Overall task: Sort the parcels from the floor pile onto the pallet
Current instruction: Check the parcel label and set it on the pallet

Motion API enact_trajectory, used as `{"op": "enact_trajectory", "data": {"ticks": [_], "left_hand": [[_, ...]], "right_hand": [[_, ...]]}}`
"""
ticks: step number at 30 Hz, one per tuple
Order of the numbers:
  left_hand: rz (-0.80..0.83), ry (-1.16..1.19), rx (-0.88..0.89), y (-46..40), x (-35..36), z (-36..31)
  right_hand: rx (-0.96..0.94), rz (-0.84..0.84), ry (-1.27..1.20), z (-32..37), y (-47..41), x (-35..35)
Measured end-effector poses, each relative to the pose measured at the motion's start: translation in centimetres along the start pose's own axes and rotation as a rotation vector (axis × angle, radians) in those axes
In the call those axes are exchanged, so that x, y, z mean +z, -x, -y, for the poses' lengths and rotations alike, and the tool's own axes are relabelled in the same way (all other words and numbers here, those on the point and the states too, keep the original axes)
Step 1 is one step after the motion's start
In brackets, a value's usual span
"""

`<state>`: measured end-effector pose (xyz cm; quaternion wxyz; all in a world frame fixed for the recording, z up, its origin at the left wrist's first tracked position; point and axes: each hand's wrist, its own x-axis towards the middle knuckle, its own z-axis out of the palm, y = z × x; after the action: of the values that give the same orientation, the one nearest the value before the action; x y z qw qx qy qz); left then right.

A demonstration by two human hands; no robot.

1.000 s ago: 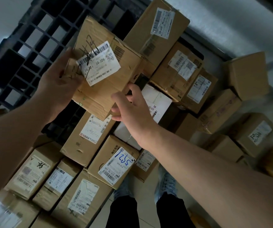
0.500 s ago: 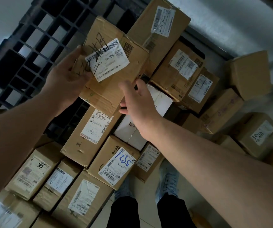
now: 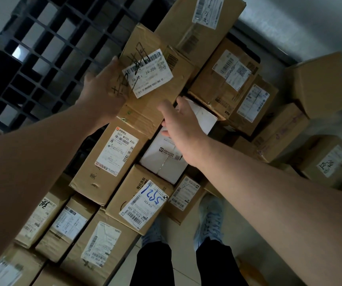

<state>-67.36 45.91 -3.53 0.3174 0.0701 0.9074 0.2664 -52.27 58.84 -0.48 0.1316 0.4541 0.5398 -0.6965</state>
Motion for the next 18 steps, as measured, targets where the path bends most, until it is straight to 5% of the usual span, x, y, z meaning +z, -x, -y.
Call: {"op": "enact_trajectory", "data": {"ticks": [18], "left_hand": [[0.159,-0.352,0.113,0.2,2.8,1.5]], "right_hand": [[0.078,0.039,0.041,-1.9,-2.1,-0.6]]}}
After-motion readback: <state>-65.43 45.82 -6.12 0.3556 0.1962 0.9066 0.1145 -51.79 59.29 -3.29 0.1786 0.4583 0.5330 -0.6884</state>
